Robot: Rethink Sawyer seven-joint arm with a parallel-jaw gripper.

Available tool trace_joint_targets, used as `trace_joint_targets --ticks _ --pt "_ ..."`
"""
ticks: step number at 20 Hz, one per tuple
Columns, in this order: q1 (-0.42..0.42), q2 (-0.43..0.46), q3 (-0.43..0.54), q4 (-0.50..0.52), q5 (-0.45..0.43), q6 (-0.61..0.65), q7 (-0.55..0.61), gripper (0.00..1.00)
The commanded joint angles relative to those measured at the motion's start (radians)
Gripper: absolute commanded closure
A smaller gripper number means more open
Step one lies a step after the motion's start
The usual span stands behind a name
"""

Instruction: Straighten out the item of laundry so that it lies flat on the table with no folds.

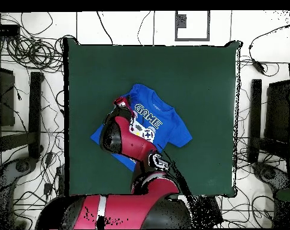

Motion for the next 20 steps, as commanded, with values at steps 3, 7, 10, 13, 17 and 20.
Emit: trace_joint_targets --ticks 3,7,10,13,17,20 --pt "0.044 0.015 0.017 -0.071 0.079 0.129 0.066 1.0" --pt "0.051 0.019 0.009 -0.075 0.085 0.126 0.066 1.0" --pt "0.059 0.022 0.003 -0.08 0.093 0.122 0.066 1.0" --pt "0.066 0.024 -0.002 -0.082 0.103 0.122 0.066 1.0" --pt "0.073 0.025 -0.008 -0.084 0.112 0.117 0.072 1.0" --pt "0.079 0.027 -0.012 -0.088 0.119 0.121 0.073 0.0"
